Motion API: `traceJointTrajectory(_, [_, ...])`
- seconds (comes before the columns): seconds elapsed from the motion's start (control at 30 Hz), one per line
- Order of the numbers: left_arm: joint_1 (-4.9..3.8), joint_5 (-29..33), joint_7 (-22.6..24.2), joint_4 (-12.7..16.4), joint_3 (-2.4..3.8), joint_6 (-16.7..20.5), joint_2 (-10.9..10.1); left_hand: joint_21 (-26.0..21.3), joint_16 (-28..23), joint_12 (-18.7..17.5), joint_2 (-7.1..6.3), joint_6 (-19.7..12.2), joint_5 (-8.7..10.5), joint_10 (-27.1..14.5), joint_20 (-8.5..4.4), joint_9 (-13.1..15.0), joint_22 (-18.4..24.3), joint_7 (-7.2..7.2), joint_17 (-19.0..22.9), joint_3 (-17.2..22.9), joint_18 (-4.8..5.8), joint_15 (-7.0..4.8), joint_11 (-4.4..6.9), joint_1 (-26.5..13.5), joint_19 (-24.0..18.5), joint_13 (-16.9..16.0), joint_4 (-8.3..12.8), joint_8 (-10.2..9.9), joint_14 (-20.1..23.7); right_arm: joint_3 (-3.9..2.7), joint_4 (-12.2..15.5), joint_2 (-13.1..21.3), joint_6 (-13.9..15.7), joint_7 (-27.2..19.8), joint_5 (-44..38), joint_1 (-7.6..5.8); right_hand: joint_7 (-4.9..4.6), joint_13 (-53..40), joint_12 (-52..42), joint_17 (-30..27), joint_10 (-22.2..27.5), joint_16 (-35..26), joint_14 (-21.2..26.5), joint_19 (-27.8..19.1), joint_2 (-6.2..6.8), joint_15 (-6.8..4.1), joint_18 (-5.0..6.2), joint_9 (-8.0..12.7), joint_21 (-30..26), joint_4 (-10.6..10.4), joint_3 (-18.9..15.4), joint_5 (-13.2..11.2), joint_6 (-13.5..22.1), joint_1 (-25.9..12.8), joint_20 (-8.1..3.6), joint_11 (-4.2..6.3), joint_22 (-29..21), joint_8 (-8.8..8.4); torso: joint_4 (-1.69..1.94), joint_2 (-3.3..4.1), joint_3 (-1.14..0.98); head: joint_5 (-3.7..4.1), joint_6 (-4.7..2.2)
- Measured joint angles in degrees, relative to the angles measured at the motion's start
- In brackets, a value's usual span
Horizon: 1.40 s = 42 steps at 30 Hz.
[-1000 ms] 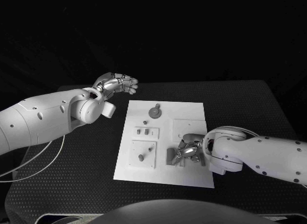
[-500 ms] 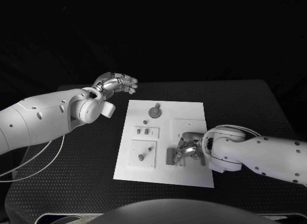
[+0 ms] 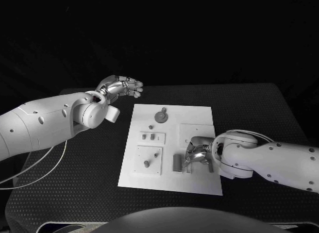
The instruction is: Assemble the parts on the task board
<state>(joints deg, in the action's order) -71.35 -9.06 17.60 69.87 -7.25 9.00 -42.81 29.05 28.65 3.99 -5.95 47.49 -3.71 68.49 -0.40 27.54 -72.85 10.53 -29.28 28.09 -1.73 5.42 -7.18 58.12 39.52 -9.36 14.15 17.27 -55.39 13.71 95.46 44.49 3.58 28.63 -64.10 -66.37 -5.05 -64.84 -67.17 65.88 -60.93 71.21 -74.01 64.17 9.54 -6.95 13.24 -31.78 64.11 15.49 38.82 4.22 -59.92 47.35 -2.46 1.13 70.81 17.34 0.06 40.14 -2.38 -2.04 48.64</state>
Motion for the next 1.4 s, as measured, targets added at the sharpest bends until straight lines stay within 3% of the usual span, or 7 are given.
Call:
traceJointTrajectory(0.17, [0.0,0.0,0.0,-0.1,0.0,0.0,0.0,0.0,0.0,0.0,0.0,0.0,0.0,0.0,0.0,0.0,0.0,0.0,0.0,0.0,0.0,0.0,0.0,0.0,0.0,0.0,0.0,0.0,0.0,0.02,1.1,1.6,0.8,-0.9,0.5,-0.11,0.0,-0.2,0.0,-0.2,0.0,-0.3,0.0,0.0,1.33,0.01,0.02,-0.2,0.0,-0.7,-1.3,0.9,0.0,-0.7,0.0,0.0,-0.3,-0.26,-0.01,-0.01,-0.04,0.1,-0.18])
traceJointTrajectory(0.3, [0.0,0.0,0.0,-0.1,-0.01,0.0,0.0,0.0,0.0,0.0,0.0,0.0,0.0,0.0,0.0,0.0,0.0,0.0,-0.1,0.0,0.0,0.0,0.0,0.0,0.0,0.0,0.0,0.0,0.0,-0.25,1.8,3.0,1.5,-2.1,1.5,-1.31,0.01,-0.2,0.2,-0.3,0.0,-0.3,0.0,0.0,2.0,0.01,0.02,-0.2,0.0,-1.2,-1.8,0.6,0.0,-1.0,0.0,0.0,-0.4,-0.26,-0.05,-0.03,-0.05,0.22,-0.41])
traceJointTrajectory(0.43, [0.0,0.0,0.0,-0.2,-0.02,0.0,0.0,0.0,-0.2,0.0,0.0,0.0,0.0,0.0,0.0,0.0,0.0,0.0,-0.1,0.0,0.0,0.0,0.0,0.0,0.0,0.0,0.0,0.0,0.0,-1.04,2.3,4.6,2.2,-3.3,2.4,-2.5,0.01,-0.3,0.2,-0.3,0.0,-0.3,0.0,0.0,2.01,0.01,0.03,-0.2,0.0,-1.8,-1.9,0.4,0.0,-1.0,0.0,0.0,-0.5,-0.26,-0.09,-0.04,-0.07,0.38,-0.64])
traceJointTrajectory(0.67, [0.0,0.0,0.0,-0.2,-0.01,0.0,0.0,0.0,-0.2,0.0,0.0,0.0,0.0,0.0,0.0,0.0,-0.1,0.0,-0.1,0.0,0.0,0.0,0.0,0.0,0.0,0.0,0.0,0.0,0.0,-1.47,1.9,7.3,2.4,-4.2,3.4,-3.58,0.02,-0.4,0.2,-0.3,0.0,-0.3,0.0,0.0,2.01,0.02,0.03,-0.3,0.0,-2.2,-1.7,0.1,0.0,-1.0,0.01,0.0,-0.6,-0.26,-0.09,-0.04,-0.1,0.76,-0.94])
traceJointTrajectory(0.87, [0.0,0.0,-0.1,-0.1,-0.01,0.0,0.0,0.0,-0.2,0.0,0.0,0.0,0.0,0.0,0.0,0.0,-0.1,0.0,-0.2,0.0,0.0,0.0,0.0,0.0,0.0,0.0,0.0,0.0,0.0,-1.35,0.6,9.1,0.6,-2.8,3.2,-4.02,0.21,-0.8,0.2,-0.2,0.0,-0.3,0.0,0.0,1.09,0.03,0.04,-0.9,0.2,-2.0,-1.5,-0.2,-0.2,0.0,0.01,0.0,-0.7,0.2,-0.09,-0.01,-0.11,1.03,-0.99])
traceJointTrajectory(1.27, [0.0,0.0,-0.1,-0.1,-0.03,0.0,-0.2,-0.2,-0.2,0.0,0.0,0.0,0.0,0.0,0.0,0.0,-0.2,0.0,-0.3,0.0,0.0,0.0,0.0,0.0,0.0,0.0,0.0,0.0,0.0,-0.59,1.1,11.5,-2.6,2.1,2.1,-3.86,0.31,-1.3,0.3,0.5,-0.2,-0.3,-0.3,0.0,1.63,-0.11,0.04,-2.4,0.4,-3.1,-1.0,-0.9,-0.8,-0.1,0.01,0.2,-0.8,0.85,-0.13,0.02,-0.11,1.69,-0.86])
traceJointTrajectory(1.4, [0.0,0.0,-0.2,-0.1,-0.03,0.0,-0.2,-0.2,-0.2,0.0,0.0,0.0,0.0,0.0,0.0,0.0,-0.2,0.0,-0.3,0.0,0.0,0.0,0.0,0.0,0.0,0.0,0.0,0.2,0.0,-0.44,1.8,11.4,-4.0,3.5,1.7,-3.13,0.31,-1.3,0.3,0.4,-0.2,-0.3,-0.3,0.0,1.72,-0.1,0.04,-2.7,0.5,-3.3,-1.1,-0.9,-0.8,-0.2,0.06,0.2,-0.8,0.85,-0.09,0.02,-0.08,1.86,-0.94])
